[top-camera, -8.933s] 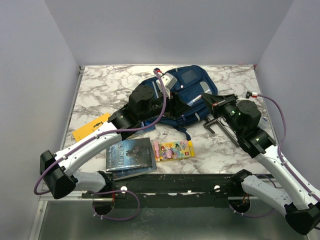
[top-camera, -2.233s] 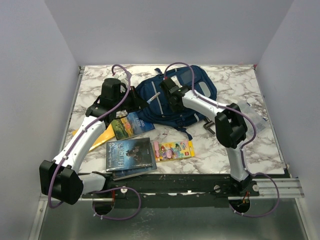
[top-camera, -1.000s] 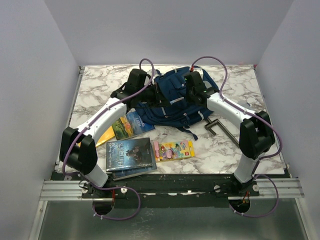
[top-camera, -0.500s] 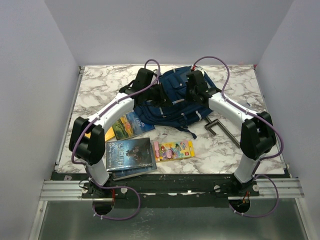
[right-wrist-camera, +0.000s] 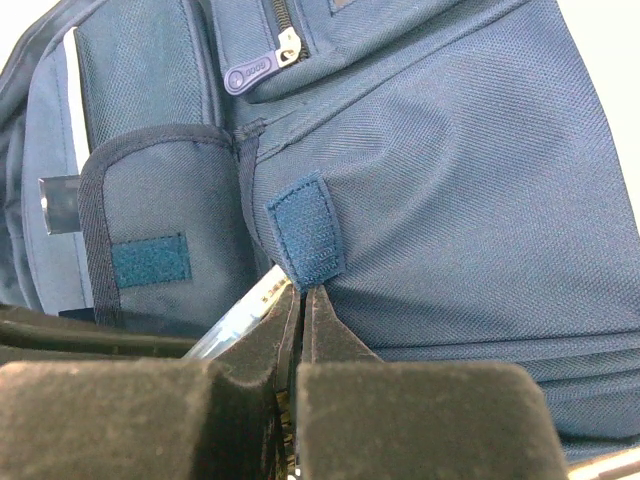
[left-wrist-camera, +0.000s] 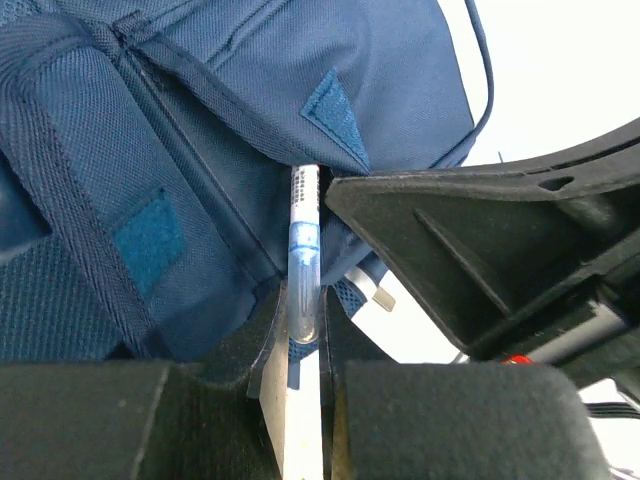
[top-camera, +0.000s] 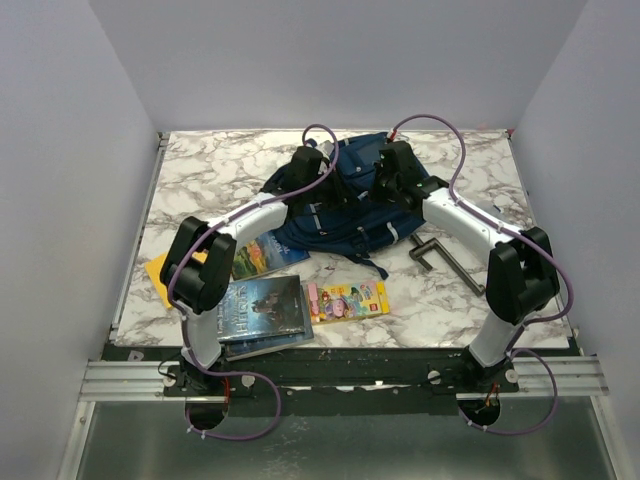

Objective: Pack the student bag
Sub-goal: Place the stationery in the student bag.

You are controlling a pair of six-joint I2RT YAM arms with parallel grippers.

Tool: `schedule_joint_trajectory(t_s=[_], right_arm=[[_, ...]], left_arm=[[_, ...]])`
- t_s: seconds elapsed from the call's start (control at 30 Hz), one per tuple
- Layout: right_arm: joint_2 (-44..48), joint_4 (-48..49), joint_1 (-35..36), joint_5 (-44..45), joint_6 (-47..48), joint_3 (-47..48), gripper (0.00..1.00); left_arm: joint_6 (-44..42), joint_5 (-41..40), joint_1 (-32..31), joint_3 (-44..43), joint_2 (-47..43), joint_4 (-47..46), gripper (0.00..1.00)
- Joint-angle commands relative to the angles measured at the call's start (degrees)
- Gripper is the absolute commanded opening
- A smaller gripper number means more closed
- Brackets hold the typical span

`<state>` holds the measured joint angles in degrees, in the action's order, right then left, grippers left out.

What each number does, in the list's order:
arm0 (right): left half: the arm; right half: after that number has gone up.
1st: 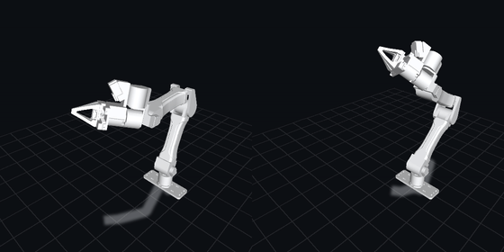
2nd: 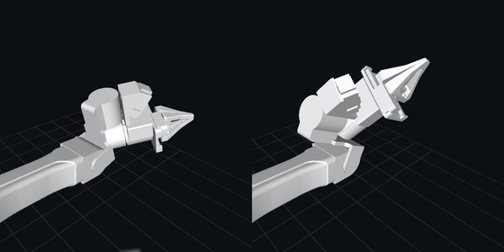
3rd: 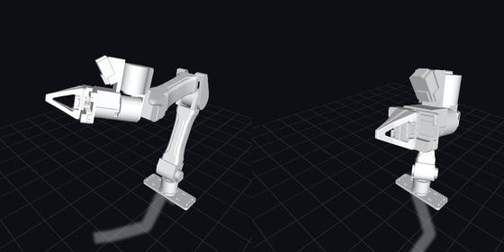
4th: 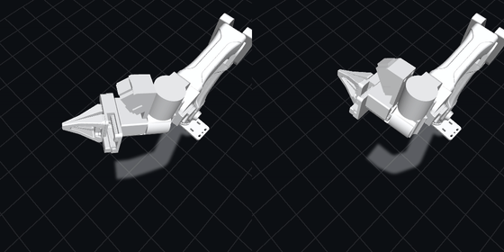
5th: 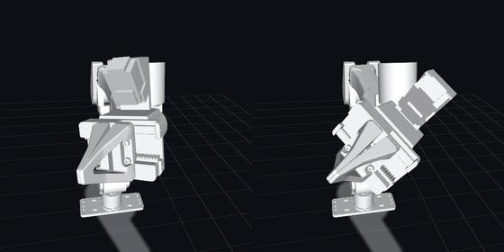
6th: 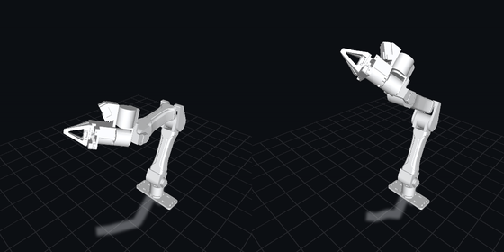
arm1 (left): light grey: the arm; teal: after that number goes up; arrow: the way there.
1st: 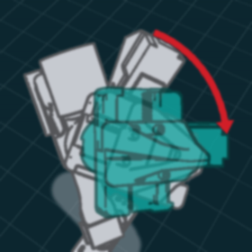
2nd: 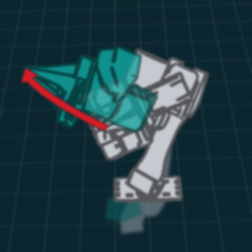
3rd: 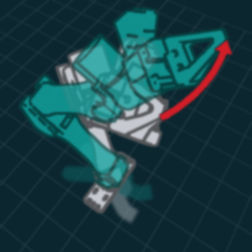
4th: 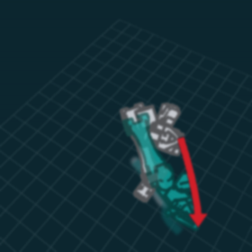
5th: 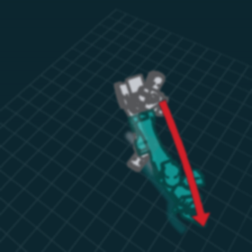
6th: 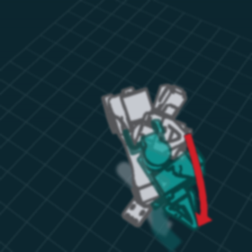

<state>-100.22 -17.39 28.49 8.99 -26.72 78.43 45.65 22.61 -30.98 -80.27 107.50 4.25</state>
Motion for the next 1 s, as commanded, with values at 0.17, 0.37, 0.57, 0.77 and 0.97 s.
schedule_joint_trajectory(t_s=[0.17, 0.37, 0.57, 0.77, 0.97], right_arm=[[2.77, 5.87, -0.63, -5.89, -1.87, -1.39, 0.0], [3.66, 5.09, -0.65, -3.94, -0.22, -1.35, 0.01], [3.12, 4.99, -0.7, -3.77, 0.07, -1.69, 0.01], [3.41, 4.81, -0.63, -2.14, 1.04, -2.12, 0.01], [3.55, 3.61, -0.63, -0.48, 3.62, -2.32, 0.01]], left_arm=[[-4.81, -1.14, -0.32, -2.53, 8.54, -14.99, 0.0], [-4.28, -0.69, 0.36, -11.47, 13.76, -1.92, 0.07], [-5.61, 0.28, 1.01, -13.84, 12.25, 5.17, 0.37], [-6.62, -1.42, 1.27, -10.8, 8.83, 8.22, 0.54], [-7.77, -0.22, 1.97, -7.28, 1.46, 9.18, 0.65]])
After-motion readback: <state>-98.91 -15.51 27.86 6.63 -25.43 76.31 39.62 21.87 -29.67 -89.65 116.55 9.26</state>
